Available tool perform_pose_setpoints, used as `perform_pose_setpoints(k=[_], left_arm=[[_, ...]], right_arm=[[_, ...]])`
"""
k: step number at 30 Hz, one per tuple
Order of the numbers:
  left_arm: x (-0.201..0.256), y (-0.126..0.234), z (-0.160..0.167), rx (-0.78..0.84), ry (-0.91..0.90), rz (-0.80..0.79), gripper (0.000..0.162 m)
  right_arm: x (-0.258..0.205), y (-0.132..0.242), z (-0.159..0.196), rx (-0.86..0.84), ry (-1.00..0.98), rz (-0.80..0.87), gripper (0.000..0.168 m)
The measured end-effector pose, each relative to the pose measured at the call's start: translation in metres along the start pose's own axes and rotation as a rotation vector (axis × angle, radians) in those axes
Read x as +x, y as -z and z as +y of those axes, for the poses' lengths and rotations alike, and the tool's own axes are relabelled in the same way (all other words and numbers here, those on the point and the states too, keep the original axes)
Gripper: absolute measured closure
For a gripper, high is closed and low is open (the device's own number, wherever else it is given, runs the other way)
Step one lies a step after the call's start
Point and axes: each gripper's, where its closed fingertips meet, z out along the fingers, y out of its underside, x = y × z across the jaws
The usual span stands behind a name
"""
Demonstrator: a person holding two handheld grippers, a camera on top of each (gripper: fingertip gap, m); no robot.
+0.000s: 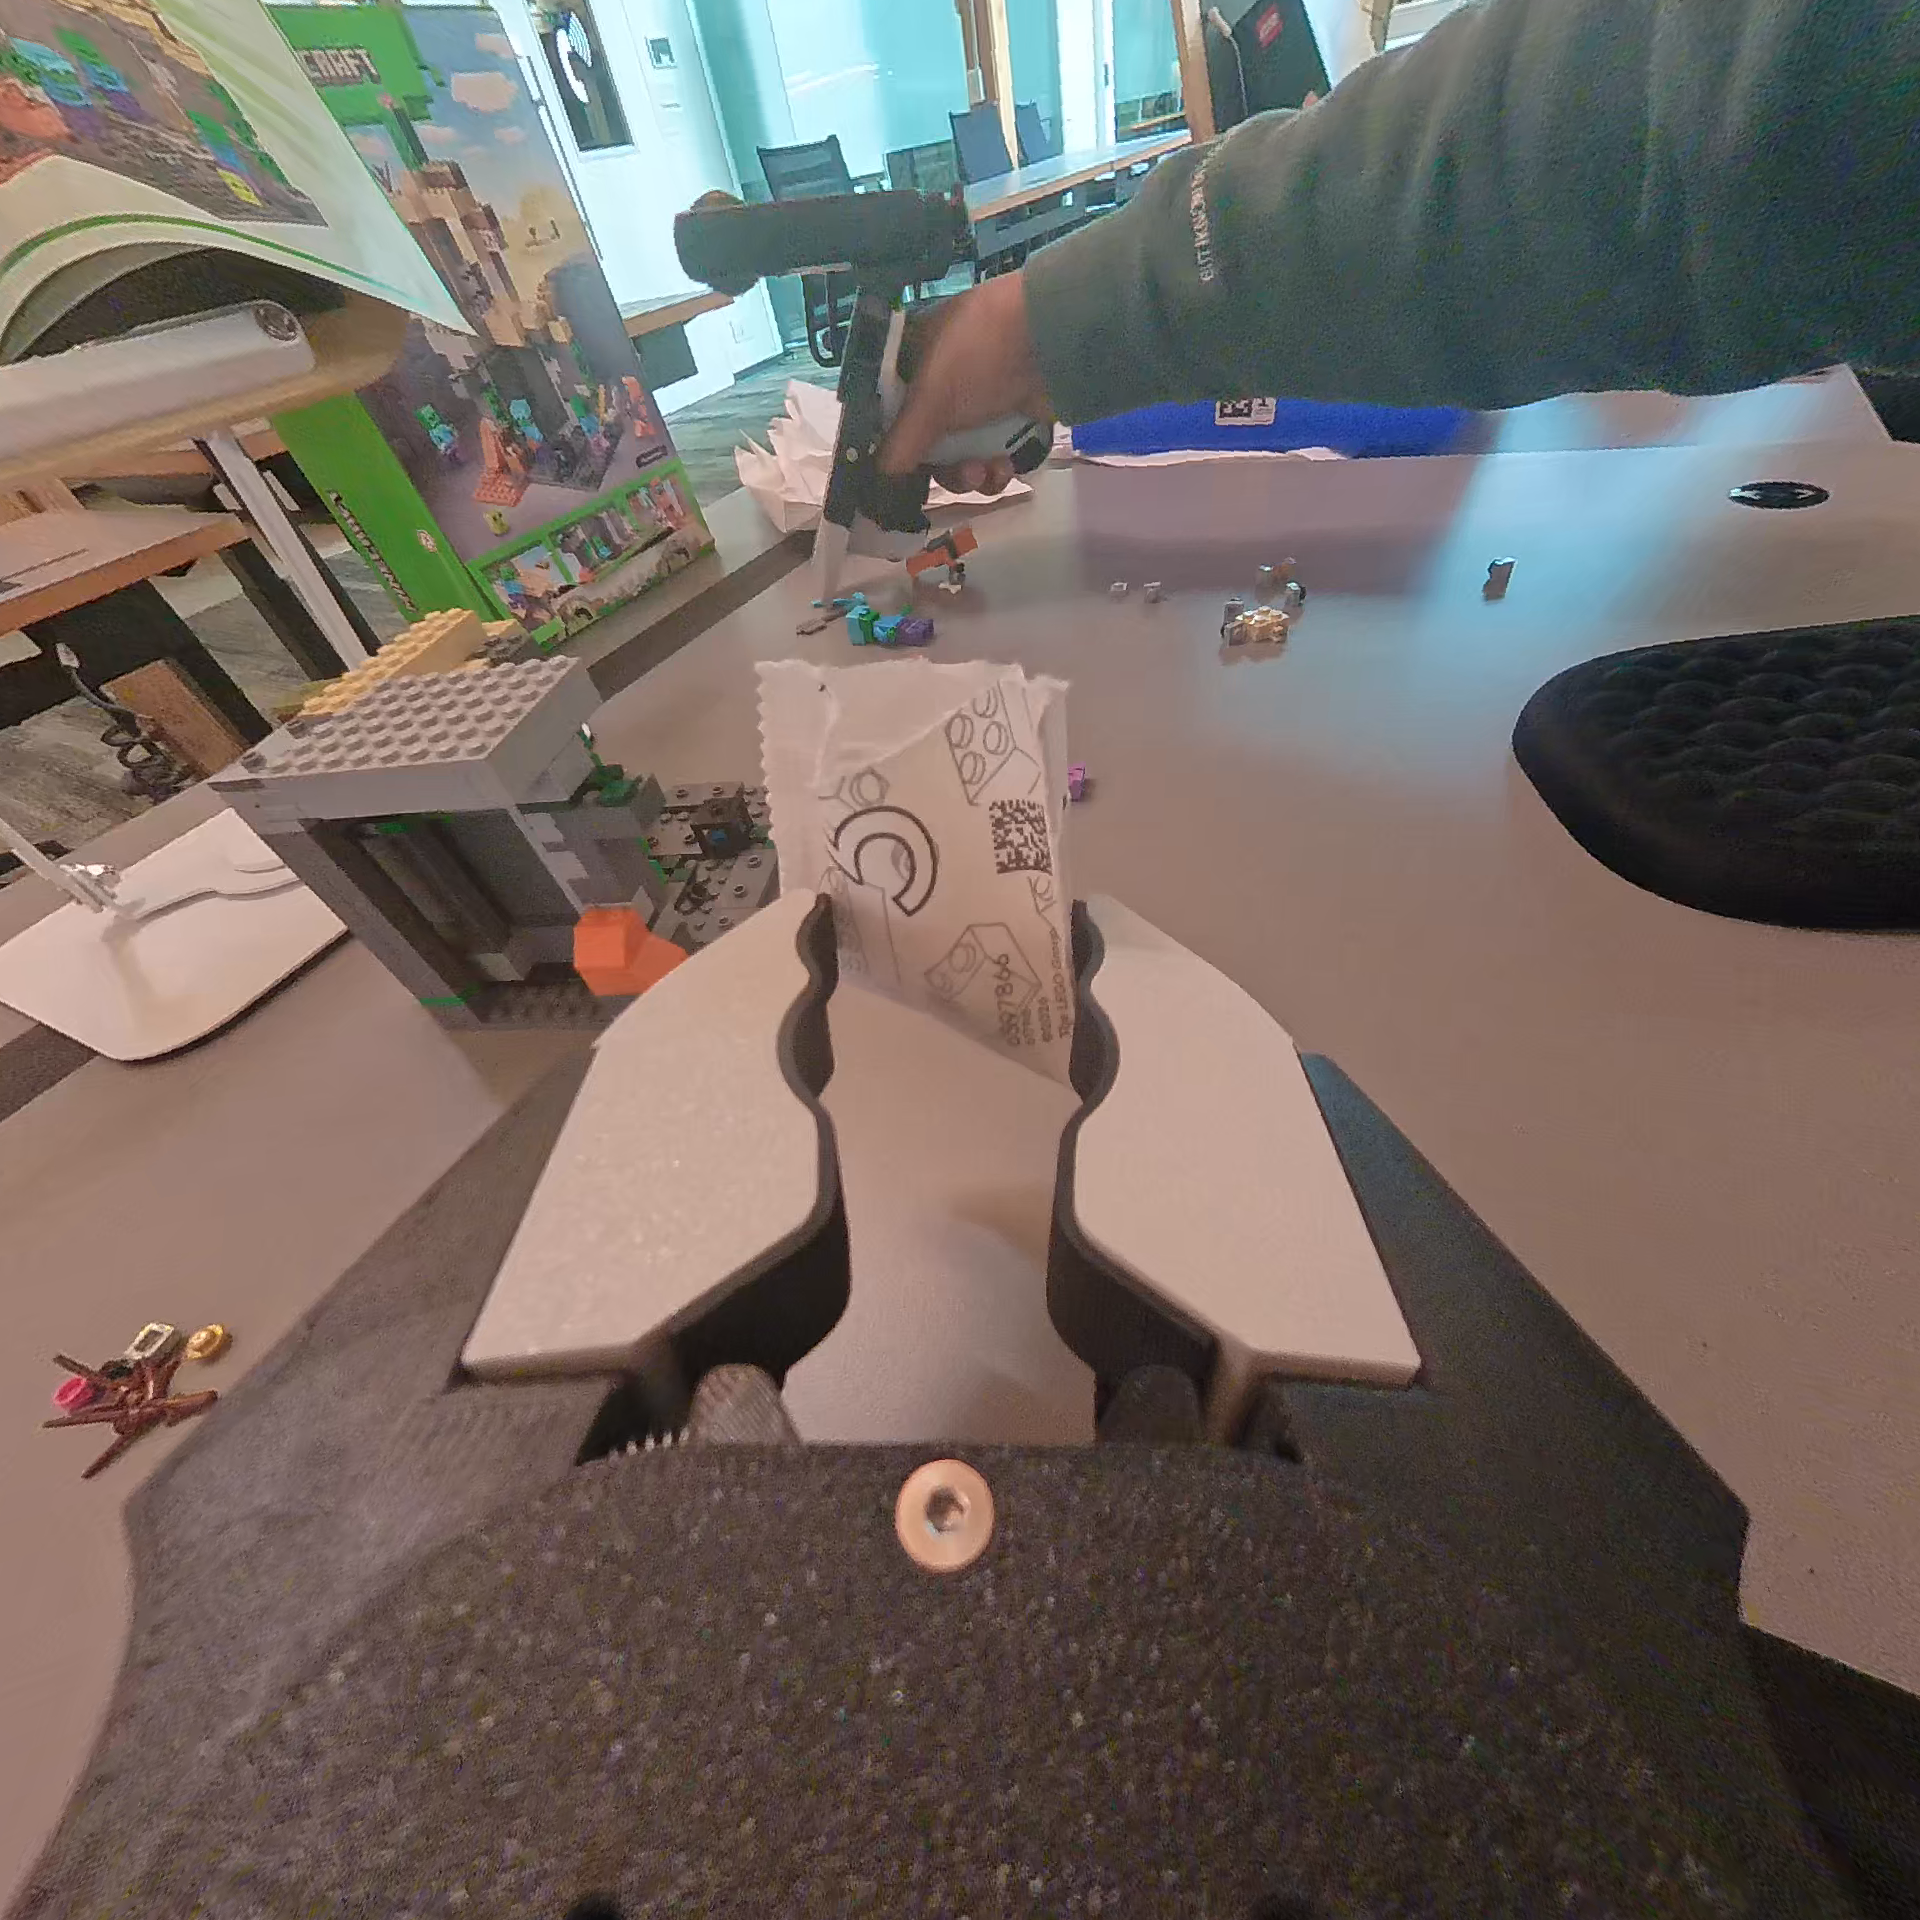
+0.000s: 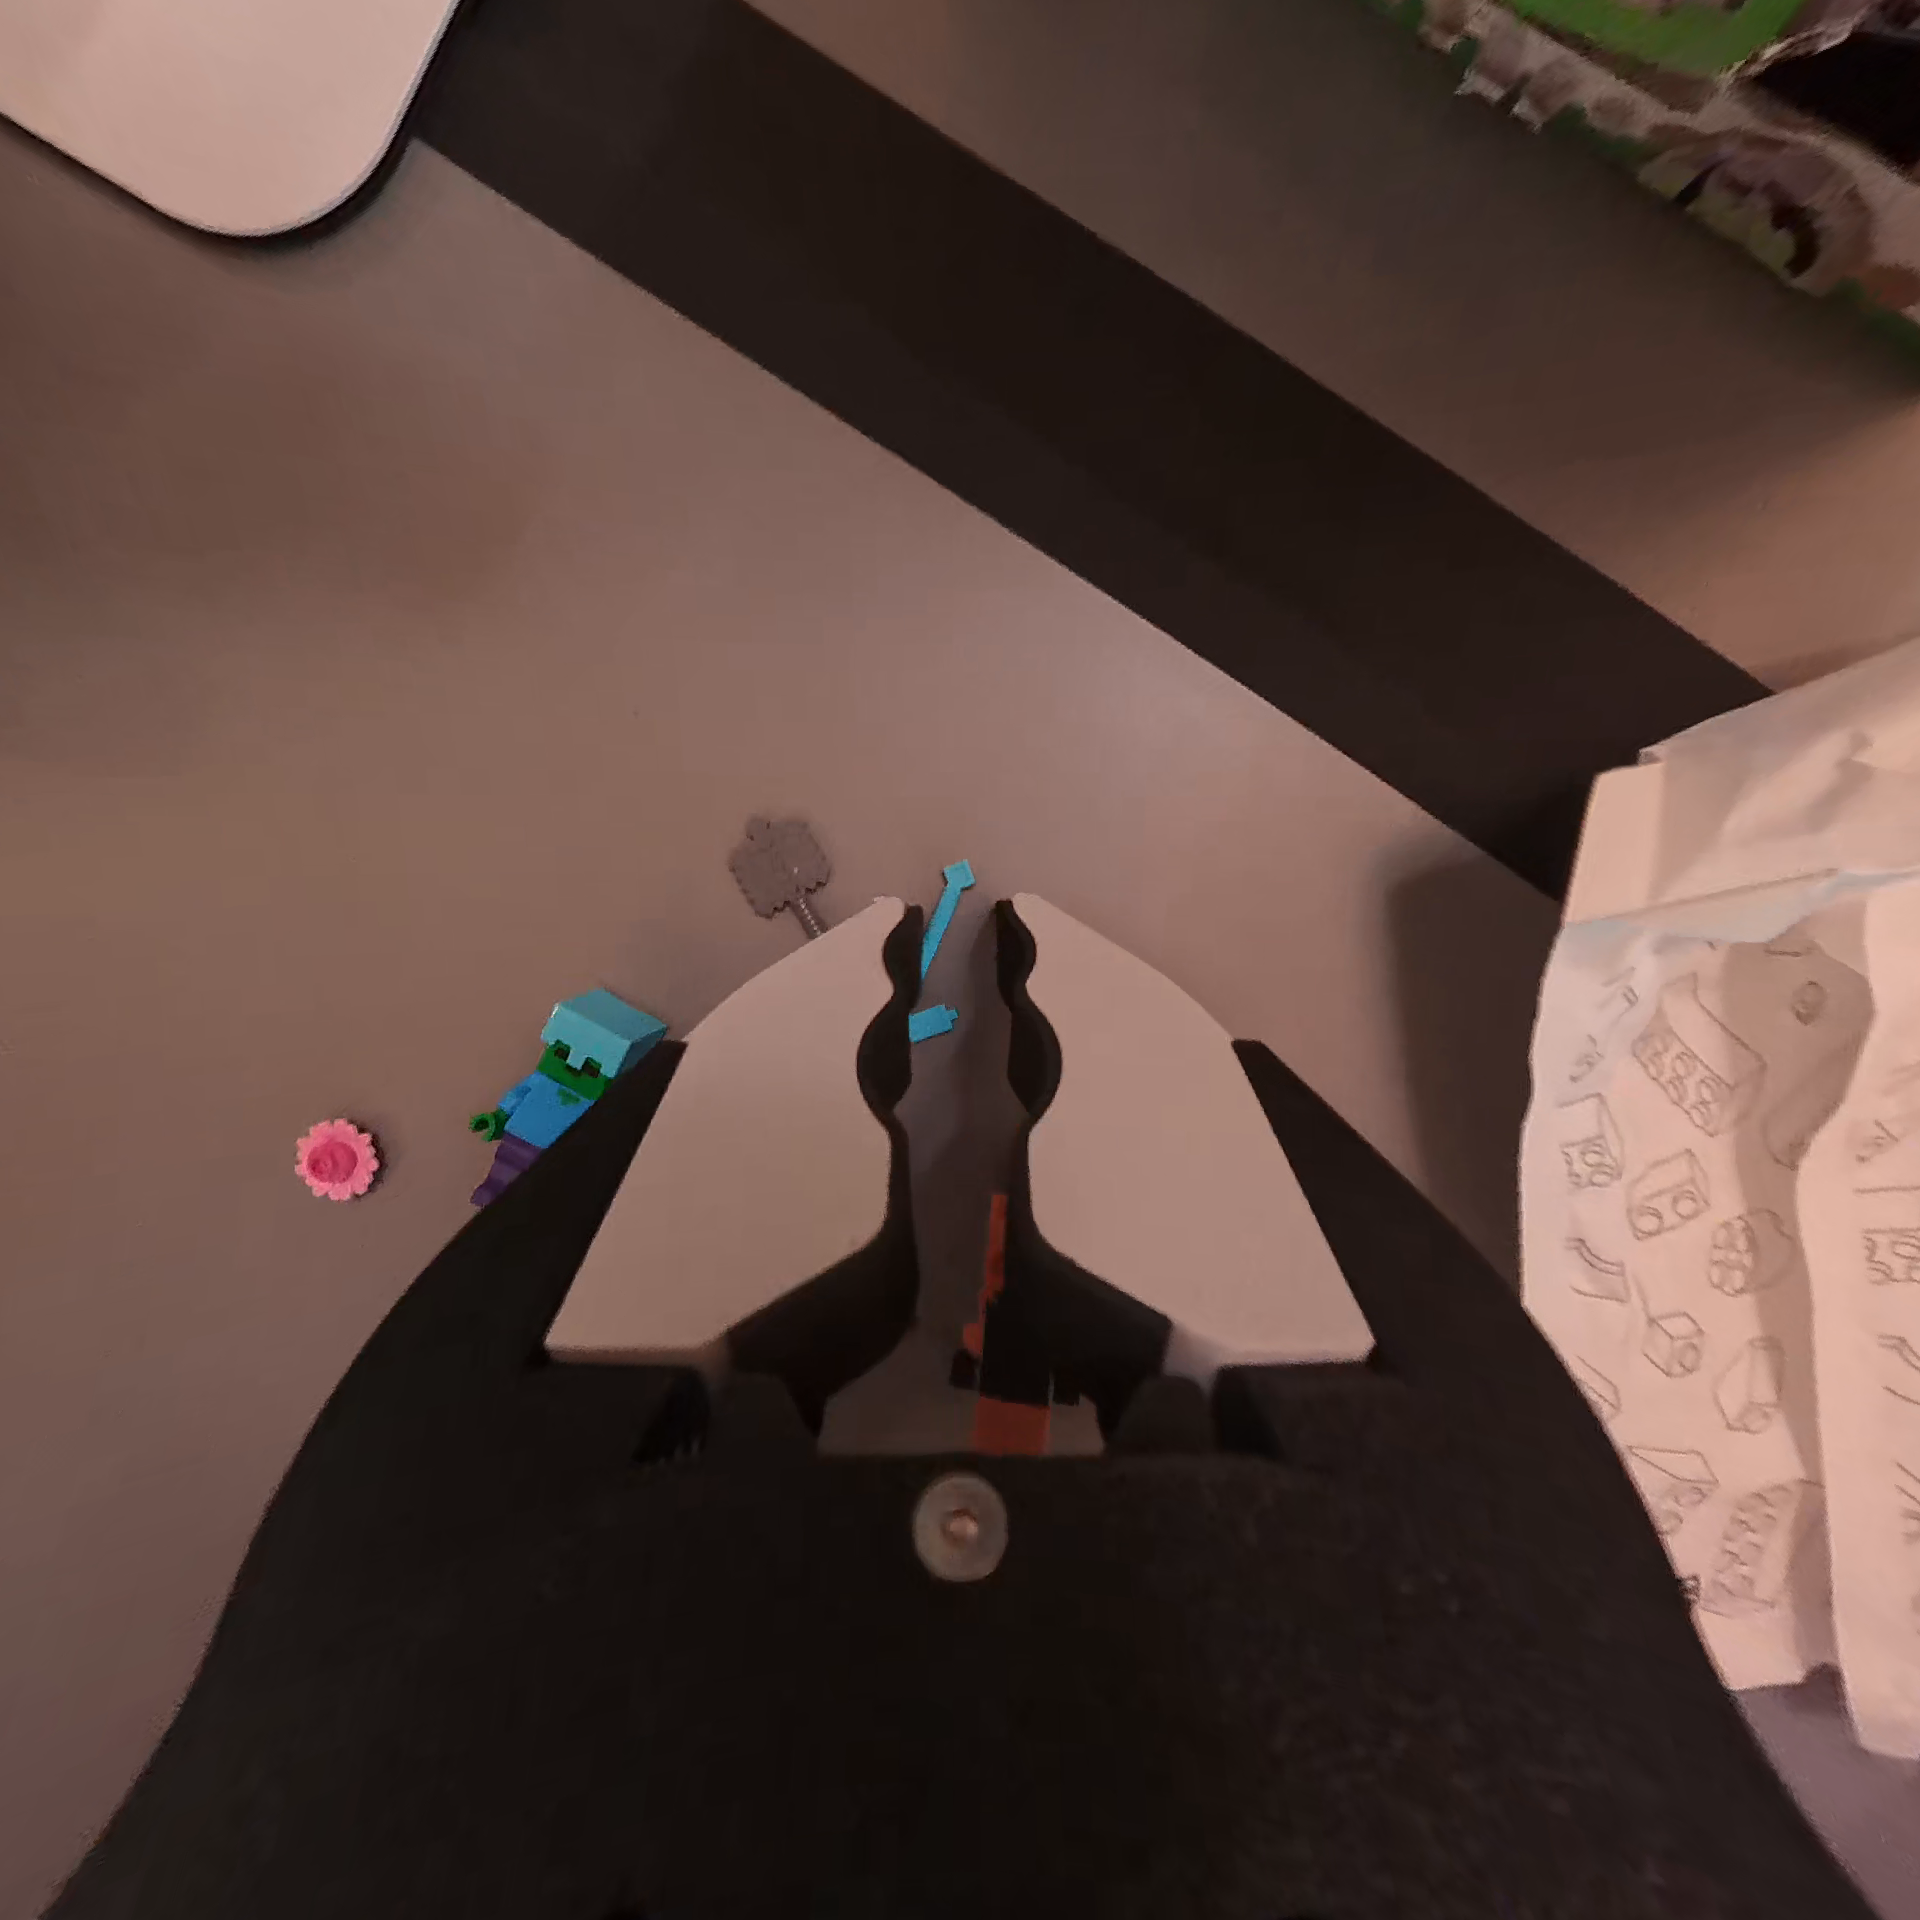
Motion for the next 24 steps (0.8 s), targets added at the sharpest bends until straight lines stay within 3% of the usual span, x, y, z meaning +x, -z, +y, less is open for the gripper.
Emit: perform_pose_setpoints(k=[12,15,19,24], left_arm=[[0.003,0.000,-0.001,-0.001,-0.020,0.002,0.120],[0.002,0.000,-0.001,0.001,-0.023,-0.001,0.120],[0.003,0.001,-0.002,0.005,-0.022,0.000,0.120],[0.004,0.000,-0.003,0.005,-0.028,0.001,0.120]], right_arm=[[-0.005,0.001,0.002,-0.054,0.039,0.063,0.167],[-0.015,0.011,-0.007,0.015,0.059,0.038,0.168],[-0.071,0.049,-0.033,0.172,0.128,-0.095,0.168],[-0.184,0.104,-0.050,0.322,0.299,-0.324,0.168]])
